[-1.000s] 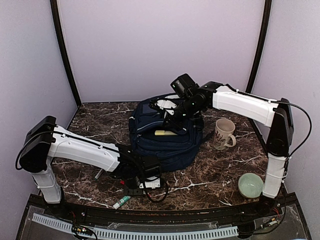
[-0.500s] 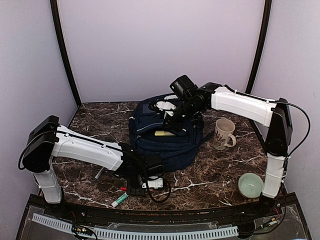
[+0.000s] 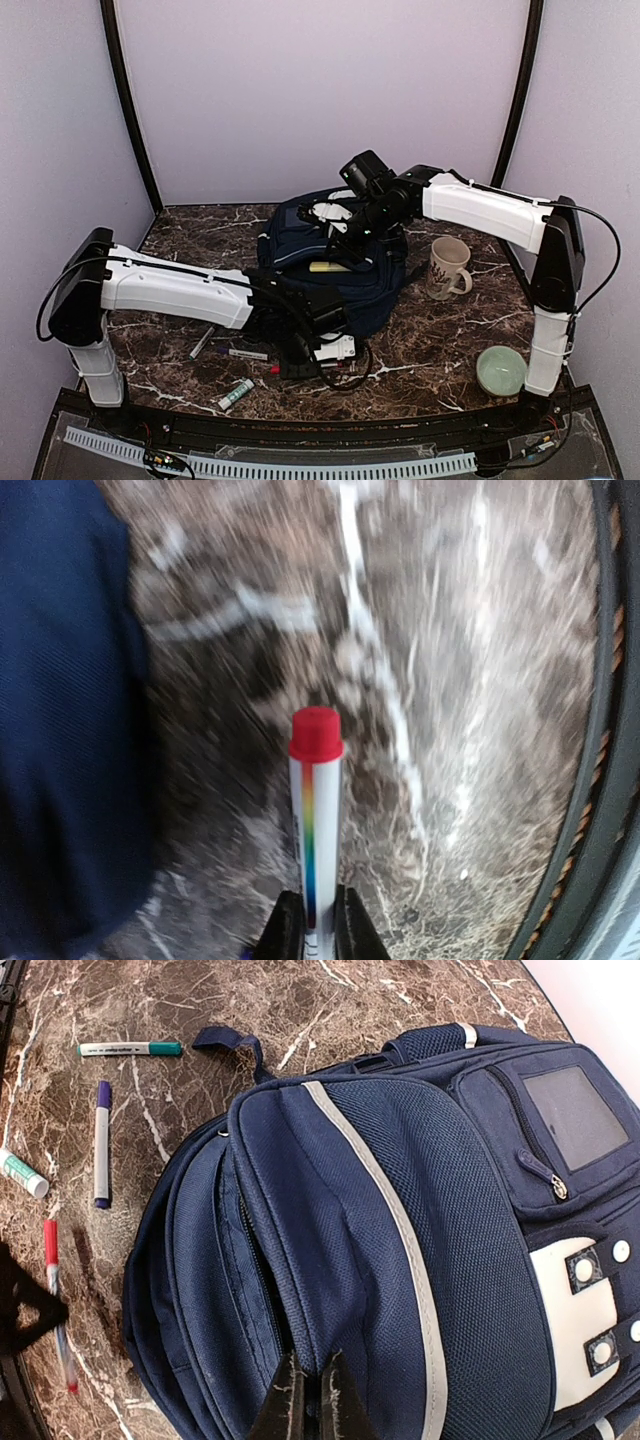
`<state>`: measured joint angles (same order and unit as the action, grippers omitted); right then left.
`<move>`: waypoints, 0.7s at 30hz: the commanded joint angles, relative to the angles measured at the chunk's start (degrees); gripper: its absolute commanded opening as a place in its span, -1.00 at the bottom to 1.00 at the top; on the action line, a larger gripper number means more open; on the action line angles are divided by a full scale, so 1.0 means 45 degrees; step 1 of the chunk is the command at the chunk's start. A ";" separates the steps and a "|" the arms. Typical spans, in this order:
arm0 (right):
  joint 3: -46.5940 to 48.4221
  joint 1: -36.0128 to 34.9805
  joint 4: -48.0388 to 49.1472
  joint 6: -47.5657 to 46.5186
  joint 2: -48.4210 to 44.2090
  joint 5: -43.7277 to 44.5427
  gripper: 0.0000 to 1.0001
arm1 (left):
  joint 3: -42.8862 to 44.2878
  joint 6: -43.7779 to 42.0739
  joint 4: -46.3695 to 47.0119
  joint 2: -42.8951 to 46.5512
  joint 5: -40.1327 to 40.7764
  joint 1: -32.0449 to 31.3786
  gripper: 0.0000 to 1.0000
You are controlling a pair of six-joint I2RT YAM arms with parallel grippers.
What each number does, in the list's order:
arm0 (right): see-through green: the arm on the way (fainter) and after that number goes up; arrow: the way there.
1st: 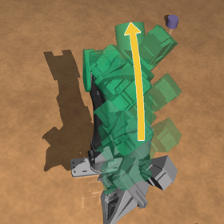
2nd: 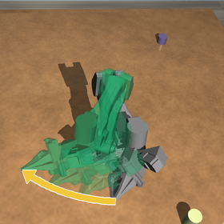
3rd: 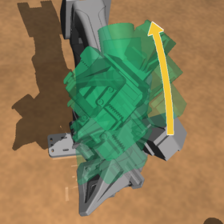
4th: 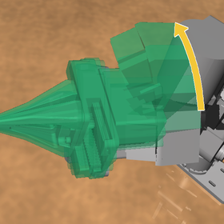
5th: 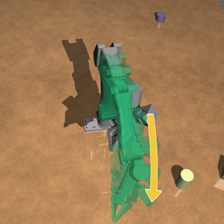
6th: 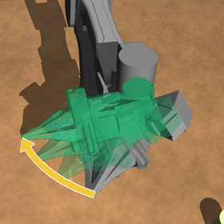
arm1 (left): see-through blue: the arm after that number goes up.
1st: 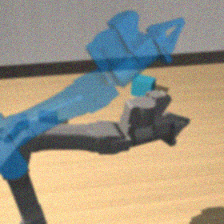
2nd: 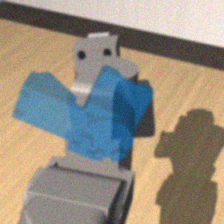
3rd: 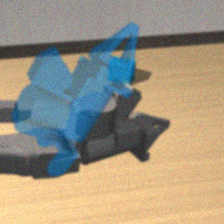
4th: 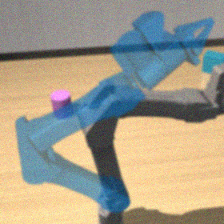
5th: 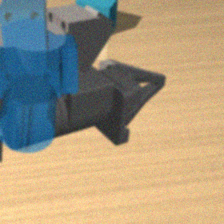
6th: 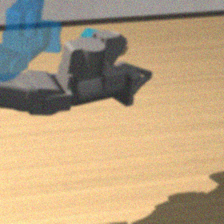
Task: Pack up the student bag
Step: Pick up the pen at the center of the board, then place the pen in the upper front pocket of the bag.
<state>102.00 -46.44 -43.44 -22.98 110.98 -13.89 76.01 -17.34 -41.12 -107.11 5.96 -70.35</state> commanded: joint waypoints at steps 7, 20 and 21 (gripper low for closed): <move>0.0810 -0.0052 0.0200 0.0078 -0.0064 -0.0339 -1.00 | 0.1906 -0.2106 0.2364 0.1394 0.3446 -0.0466 -0.89; 0.1065 -0.0038 -0.0034 0.0226 -0.0164 -0.0563 -1.00 | 0.2964 -0.5954 0.5726 -0.0797 0.6078 0.0686 -0.90; 0.1065 -0.0043 -0.0044 0.0239 -0.0169 -0.0587 -1.00 | 0.2923 -0.6095 0.5924 -0.0879 0.6066 0.0835 -0.90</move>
<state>104.25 -46.41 -45.89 -22.98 111.00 -13.26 87.94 -39.79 -19.64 -110.93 31.77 -69.12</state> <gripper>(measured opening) 0.033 0.097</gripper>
